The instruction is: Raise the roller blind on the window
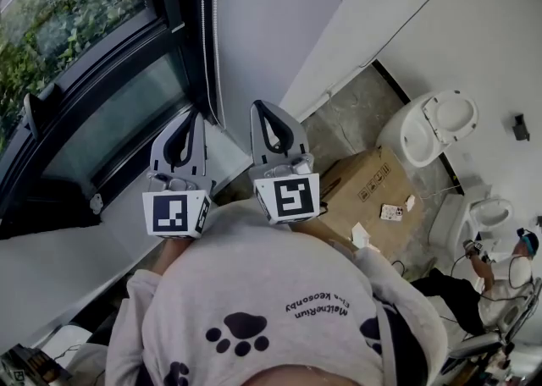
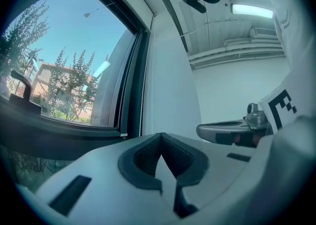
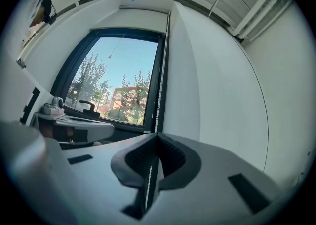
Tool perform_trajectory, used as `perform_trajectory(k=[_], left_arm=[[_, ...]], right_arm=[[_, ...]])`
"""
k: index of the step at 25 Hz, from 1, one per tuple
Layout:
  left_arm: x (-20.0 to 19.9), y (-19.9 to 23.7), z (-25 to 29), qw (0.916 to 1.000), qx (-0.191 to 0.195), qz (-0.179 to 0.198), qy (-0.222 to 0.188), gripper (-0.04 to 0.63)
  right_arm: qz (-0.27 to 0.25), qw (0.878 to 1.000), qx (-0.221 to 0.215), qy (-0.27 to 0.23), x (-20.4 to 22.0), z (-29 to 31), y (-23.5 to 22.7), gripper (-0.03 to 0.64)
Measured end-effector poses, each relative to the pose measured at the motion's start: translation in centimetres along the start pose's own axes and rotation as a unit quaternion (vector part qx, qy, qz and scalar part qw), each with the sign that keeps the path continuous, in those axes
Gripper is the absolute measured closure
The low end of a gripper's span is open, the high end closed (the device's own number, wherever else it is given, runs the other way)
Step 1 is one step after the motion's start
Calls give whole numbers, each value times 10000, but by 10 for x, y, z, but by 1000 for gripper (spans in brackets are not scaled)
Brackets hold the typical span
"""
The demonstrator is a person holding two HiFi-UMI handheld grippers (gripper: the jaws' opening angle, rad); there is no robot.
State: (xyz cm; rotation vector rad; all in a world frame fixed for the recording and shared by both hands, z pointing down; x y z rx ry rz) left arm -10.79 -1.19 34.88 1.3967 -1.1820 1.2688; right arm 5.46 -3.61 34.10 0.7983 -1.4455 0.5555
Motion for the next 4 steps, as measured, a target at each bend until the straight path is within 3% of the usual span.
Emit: perform_trajectory(k=[4], left_arm=[[2, 1, -2, 10000, 48, 4, -13, 588]], right_arm=[[-36, 10000, 4, 28, 2, 0, 4, 607]])
Point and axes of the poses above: the fingertips, and each gripper's own axes: z forward along the fingers, y to its left, x out of its underside, the point moved 8 cm from there along -z, backward along the fingers, and after that the axes turned 11 degrees about -x, right-handed, at the moved point
